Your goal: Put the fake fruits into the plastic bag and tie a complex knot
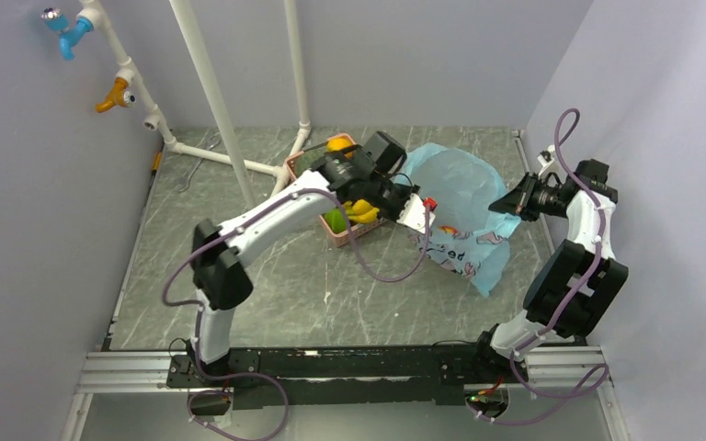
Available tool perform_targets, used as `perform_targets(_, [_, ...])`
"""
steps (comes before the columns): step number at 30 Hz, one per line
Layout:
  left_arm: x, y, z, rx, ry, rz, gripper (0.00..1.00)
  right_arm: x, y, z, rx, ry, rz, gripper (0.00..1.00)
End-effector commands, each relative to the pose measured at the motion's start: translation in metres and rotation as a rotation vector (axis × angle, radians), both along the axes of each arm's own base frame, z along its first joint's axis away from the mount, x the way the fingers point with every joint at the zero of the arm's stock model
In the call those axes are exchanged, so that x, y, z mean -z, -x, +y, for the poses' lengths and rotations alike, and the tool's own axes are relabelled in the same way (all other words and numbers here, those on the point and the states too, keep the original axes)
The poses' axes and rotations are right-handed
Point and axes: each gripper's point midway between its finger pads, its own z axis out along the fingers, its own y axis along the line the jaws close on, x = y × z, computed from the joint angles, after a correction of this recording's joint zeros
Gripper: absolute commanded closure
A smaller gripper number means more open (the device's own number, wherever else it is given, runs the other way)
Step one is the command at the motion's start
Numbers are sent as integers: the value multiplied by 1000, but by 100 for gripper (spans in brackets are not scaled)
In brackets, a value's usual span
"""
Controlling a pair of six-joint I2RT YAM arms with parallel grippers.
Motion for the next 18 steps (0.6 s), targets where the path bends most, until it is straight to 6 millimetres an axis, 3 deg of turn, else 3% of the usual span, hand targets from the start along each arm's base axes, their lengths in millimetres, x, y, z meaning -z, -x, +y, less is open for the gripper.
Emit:
perform_targets(1, [-82,52,13,122,134,10,100,-1,-25,-33,12,309,-114,100])
perform_targets(5, [-67,51,3,136,125,60,100,11,-30,-31,12,438,-132,100])
perform_targets(10, [1,46,6,123,-17,113,100,23,-20,-6,-43,512,-177,100])
perform_targets(12, [16,46,10,101,-54,136,98,27,-16,5,-67,515,-178,100])
perform_targets(13, [17,45,12,90,-60,138,90,27,-15,8,-72,509,-181,100])
perform_targets(15, [0,44,12,50,-28,156,60,23,-15,12,-71,505,-191,100])
perform_targets(16, [-19,42,12,36,15,166,39,20,-15,12,-72,506,-198,100])
perform_targets(18, [-61,42,15,8,115,200,17,20,-15,12,-72,509,-197,100])
